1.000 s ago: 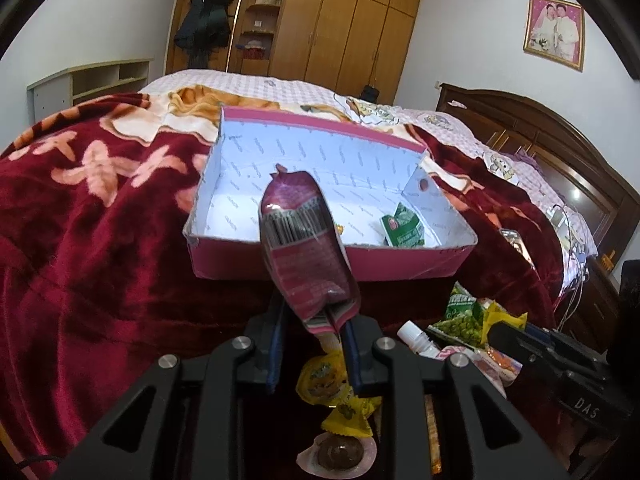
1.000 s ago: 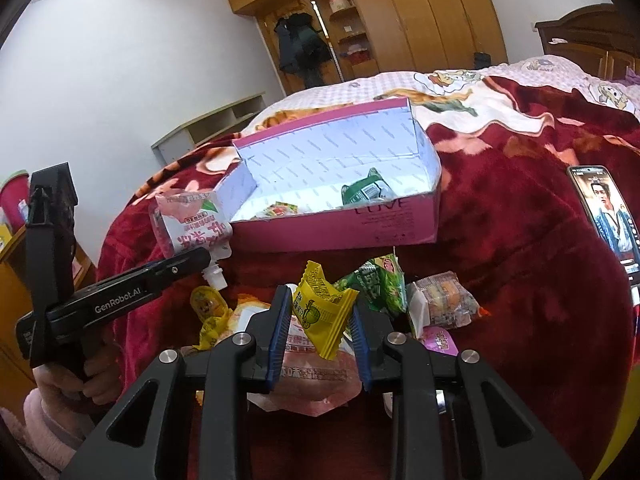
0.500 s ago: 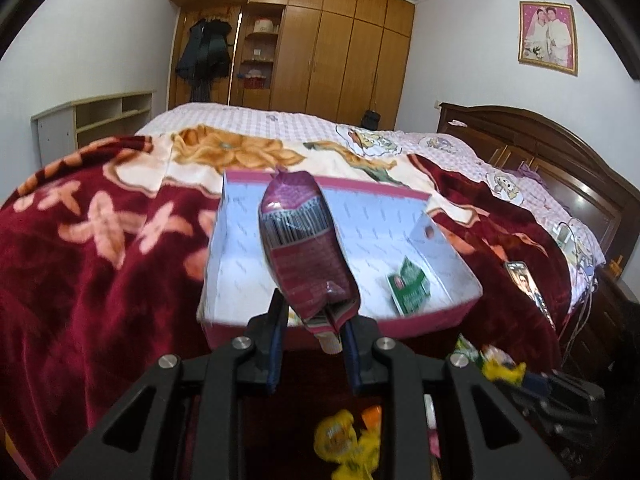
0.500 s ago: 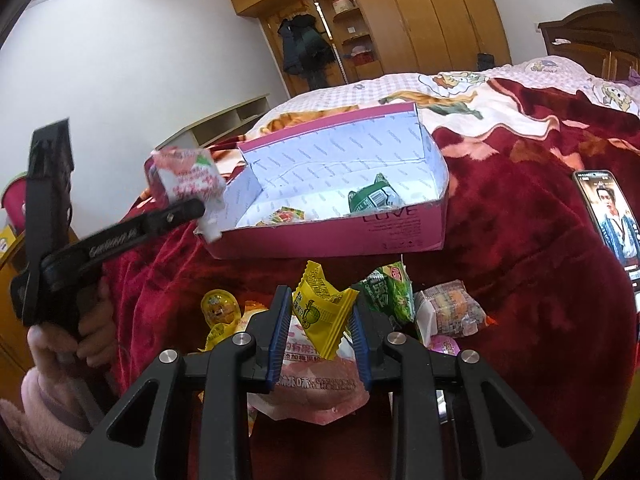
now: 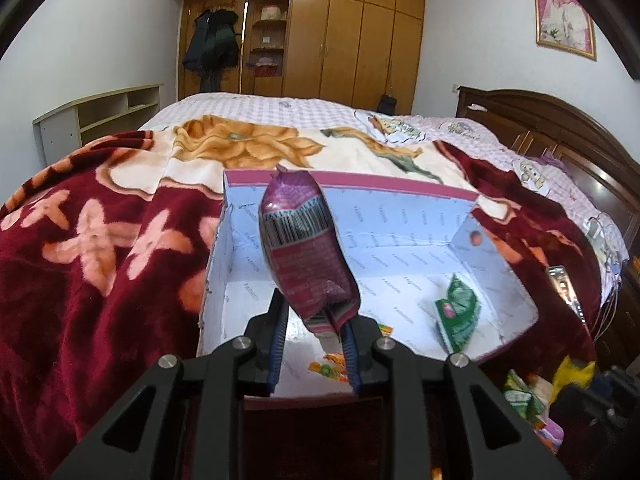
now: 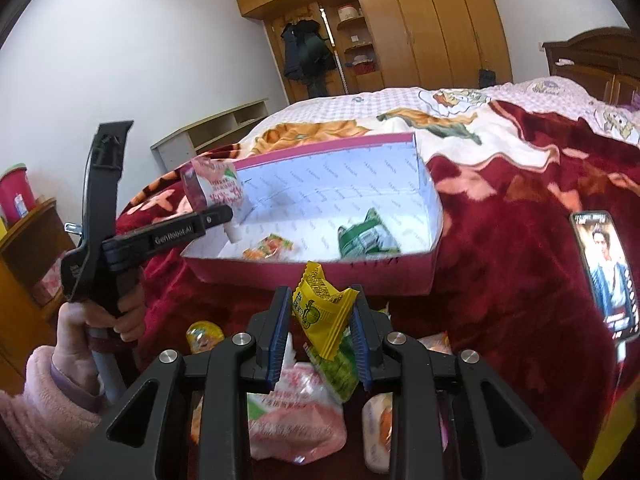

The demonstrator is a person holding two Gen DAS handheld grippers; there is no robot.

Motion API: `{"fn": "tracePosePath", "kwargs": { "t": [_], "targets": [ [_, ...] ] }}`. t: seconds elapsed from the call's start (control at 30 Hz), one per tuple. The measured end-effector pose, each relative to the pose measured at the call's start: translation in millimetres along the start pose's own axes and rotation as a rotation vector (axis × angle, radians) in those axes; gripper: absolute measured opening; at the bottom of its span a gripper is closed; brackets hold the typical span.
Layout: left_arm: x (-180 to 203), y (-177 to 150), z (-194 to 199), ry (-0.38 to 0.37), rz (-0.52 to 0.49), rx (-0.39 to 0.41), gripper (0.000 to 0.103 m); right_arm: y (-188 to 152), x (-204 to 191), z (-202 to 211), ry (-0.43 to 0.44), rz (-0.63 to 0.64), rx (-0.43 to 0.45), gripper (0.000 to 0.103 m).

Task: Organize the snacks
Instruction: 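Grasp the pink jelly pouch with the left tool while the right tool grasps the yellow candy, then release the pouch into the box with the left tool while the right tool drops the yellow candy in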

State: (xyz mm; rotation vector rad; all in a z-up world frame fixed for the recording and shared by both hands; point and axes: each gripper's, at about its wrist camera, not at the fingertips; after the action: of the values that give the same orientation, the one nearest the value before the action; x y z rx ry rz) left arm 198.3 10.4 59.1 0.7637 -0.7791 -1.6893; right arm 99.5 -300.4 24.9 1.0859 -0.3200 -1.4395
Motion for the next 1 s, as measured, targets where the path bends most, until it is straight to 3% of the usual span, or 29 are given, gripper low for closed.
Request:
{"fn": "tracePosePath", "kwargs": {
  "t": [0.63, 0.8, 1.0],
  "targets": [
    [-2, -3, -38, 0.037, -0.006, -0.082, 0.026, 62, 14, -52, -0.109, 0.035, 0.026, 0.03],
    [-4, -4, -40, 0.033, -0.004, -0.089, 0.041, 70, 18, -70, -0.137, 0.041, 0.007, 0.03],
    [-3, -4, -39, 0.032, -0.008, -0.094, 0.047, 77, 29, -91, -0.17, 0.028, -0.028, 0.03]
  ]
}}
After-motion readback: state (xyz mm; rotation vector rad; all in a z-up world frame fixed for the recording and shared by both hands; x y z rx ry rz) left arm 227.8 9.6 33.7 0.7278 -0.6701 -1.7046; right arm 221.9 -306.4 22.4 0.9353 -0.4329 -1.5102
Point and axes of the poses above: each gripper's, at about its wrist camera, not at the fingertips, and z roughly against the way its jaws point, x to its right, y to its top, and after that the axes turned 13 degrees about -z, right-handed
